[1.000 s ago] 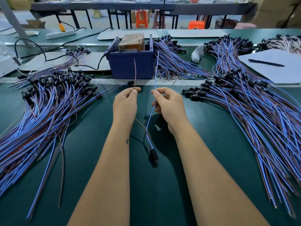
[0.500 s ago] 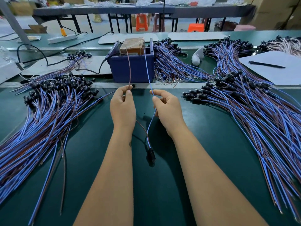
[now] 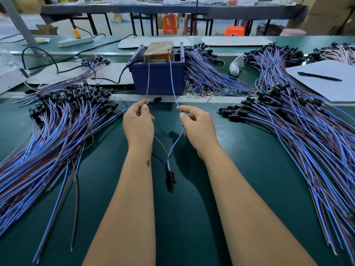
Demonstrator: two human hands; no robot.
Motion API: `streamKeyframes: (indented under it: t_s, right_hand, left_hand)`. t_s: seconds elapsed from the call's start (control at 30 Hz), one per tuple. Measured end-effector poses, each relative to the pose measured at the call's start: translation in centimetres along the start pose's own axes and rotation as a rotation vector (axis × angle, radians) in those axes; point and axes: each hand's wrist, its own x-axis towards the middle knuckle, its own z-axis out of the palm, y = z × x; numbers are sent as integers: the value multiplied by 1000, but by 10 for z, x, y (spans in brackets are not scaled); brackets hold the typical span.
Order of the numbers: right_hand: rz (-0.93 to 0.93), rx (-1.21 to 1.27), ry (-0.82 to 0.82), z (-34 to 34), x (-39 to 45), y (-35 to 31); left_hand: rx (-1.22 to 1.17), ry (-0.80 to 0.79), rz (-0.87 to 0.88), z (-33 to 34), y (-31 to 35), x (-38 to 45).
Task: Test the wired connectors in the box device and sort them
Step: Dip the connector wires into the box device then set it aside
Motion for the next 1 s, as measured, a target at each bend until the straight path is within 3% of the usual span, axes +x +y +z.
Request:
streamKeyframes:
  t_s: [1.0]
  right_hand:
    - [14, -85, -11, -1, -3, -1]
  left_hand:
    - [-94, 39, -79, -5, 4, -4]
